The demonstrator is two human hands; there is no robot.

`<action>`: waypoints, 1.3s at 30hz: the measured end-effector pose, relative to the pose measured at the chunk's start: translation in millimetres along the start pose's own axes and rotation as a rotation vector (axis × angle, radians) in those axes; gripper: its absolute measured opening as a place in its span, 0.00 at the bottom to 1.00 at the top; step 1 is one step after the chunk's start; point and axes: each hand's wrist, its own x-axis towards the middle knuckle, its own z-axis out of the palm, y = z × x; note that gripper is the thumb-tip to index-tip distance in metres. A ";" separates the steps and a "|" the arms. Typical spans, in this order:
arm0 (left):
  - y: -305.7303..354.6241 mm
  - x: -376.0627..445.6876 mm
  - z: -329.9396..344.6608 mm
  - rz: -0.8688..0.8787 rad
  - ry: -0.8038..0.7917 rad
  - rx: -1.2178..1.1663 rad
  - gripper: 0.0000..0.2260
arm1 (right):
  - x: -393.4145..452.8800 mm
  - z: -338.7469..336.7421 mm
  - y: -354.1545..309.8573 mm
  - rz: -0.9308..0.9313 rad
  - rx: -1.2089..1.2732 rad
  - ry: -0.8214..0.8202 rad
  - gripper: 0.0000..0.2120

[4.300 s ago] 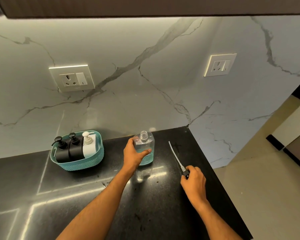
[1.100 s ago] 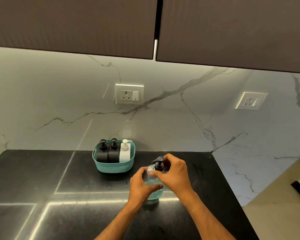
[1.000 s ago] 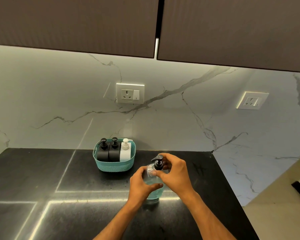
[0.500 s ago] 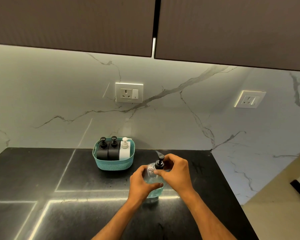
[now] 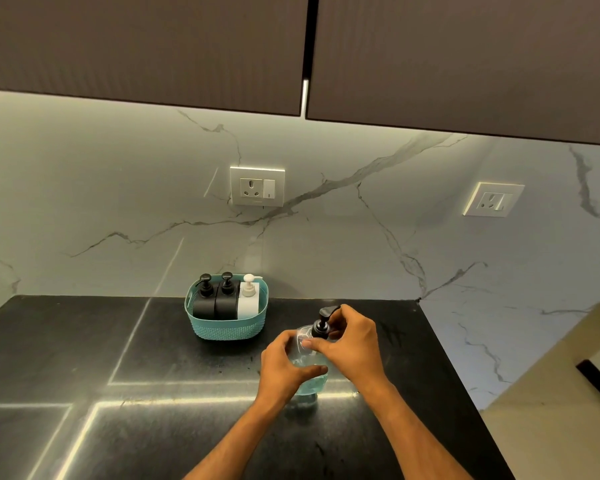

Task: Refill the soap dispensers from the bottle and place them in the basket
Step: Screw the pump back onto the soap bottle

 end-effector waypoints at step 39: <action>9.5 -4.8 12.5 0.025 -0.006 0.009 0.29 | -3.4 -18.5 6.7 -0.024 0.027 -0.044 0.25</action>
